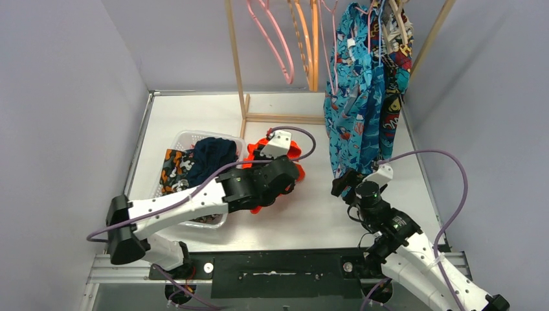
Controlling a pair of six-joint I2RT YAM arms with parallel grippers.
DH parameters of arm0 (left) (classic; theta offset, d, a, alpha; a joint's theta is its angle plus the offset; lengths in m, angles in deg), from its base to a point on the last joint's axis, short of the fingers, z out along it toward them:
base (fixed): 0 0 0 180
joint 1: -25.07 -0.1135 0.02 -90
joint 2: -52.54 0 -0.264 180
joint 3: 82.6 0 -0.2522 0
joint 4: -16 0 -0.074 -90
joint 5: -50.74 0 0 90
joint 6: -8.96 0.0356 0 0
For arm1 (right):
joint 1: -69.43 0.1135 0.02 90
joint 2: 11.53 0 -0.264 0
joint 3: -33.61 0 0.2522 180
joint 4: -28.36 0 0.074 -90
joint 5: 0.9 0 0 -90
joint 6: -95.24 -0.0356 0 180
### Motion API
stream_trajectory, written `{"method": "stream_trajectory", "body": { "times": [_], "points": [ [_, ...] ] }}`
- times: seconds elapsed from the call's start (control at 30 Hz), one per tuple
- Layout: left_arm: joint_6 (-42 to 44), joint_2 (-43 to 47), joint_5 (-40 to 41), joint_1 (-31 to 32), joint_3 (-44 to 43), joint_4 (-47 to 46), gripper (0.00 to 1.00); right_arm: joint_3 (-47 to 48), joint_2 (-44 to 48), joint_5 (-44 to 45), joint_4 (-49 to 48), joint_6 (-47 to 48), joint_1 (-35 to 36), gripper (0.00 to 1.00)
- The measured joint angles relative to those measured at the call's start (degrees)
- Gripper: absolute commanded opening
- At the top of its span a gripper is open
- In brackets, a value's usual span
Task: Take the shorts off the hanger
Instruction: Pick up the shorts at the center of the board, then place the shorts in the basket.
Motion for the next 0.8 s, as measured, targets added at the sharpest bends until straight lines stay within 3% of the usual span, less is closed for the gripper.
{"method": "stream_trajectory", "body": {
  "times": [0.23,0.5,0.8],
  "points": [
    [5.18,9.97,2.25,-0.07,3.37,-5.53,0.0,2.27,1.22,0.13,3.34,0.9,-0.04,0.83],
    [8.55,10.8,1.53,-6.49,2.97,-5.66,0.0,0.33,3.87,0.44,1.88,-0.09,-0.31,0.83],
    [11.76,13.33,1.18,-12.44,-8.09,-2.34,0.0,-0.72,3.8,0.42,0.09,-0.31,-0.31,0.84]
  ]
}}
